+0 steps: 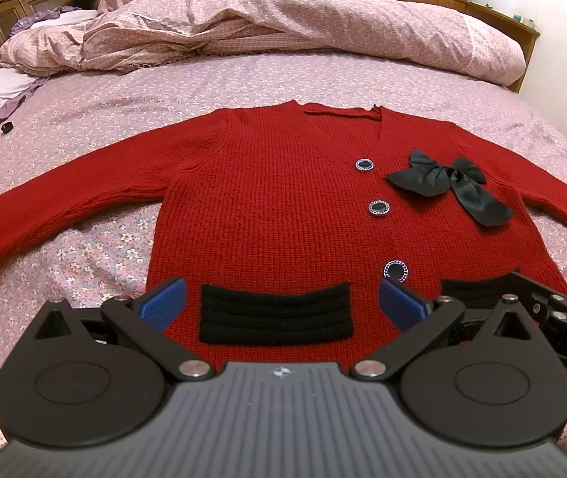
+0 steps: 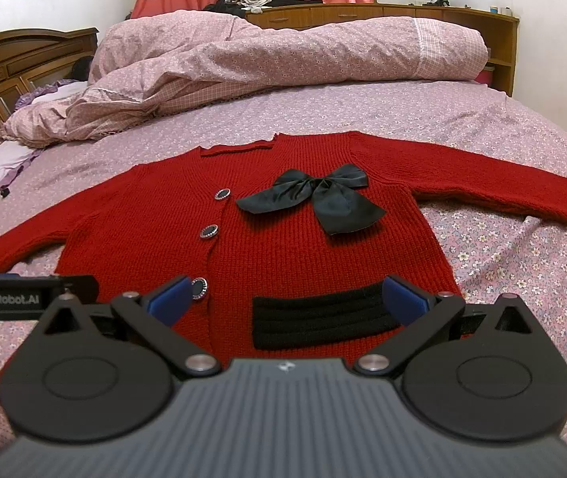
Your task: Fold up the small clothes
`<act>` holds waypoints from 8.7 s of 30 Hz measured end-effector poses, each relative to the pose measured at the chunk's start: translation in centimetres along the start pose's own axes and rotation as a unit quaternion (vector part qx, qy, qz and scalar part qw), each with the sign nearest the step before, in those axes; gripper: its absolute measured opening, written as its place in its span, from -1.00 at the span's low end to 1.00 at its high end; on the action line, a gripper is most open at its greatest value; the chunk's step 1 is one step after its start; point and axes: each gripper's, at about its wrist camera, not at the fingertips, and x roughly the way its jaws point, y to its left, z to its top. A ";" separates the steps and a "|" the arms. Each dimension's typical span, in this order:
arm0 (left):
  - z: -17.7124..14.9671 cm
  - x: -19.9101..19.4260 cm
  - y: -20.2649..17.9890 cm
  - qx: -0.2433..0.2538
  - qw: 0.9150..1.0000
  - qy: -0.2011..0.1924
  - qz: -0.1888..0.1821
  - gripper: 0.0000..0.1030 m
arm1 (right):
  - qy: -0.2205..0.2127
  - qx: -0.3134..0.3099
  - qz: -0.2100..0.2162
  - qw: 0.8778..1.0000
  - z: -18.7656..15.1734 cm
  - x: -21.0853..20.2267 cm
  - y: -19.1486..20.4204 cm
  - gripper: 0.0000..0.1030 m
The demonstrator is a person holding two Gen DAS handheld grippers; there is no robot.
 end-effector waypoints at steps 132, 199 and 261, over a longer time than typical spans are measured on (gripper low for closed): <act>7.5 16.5 -3.2 -0.015 0.995 0.092 0.042 1.00 | -0.076 0.347 -0.147 0.923 3.9 9.9 -35.1 0.61; 4.7 8.5 11.2 -0.115 0.986 0.058 0.106 1.00 | -0.049 0.070 0.189 0.978 11.1 17.6 6.9 -0.73; 12.9 19.4 -6.5 0.139 0.986 -0.044 0.084 0.09 | 0.050 0.197 0.083 0.976 5.8 13.8 -8.3 0.34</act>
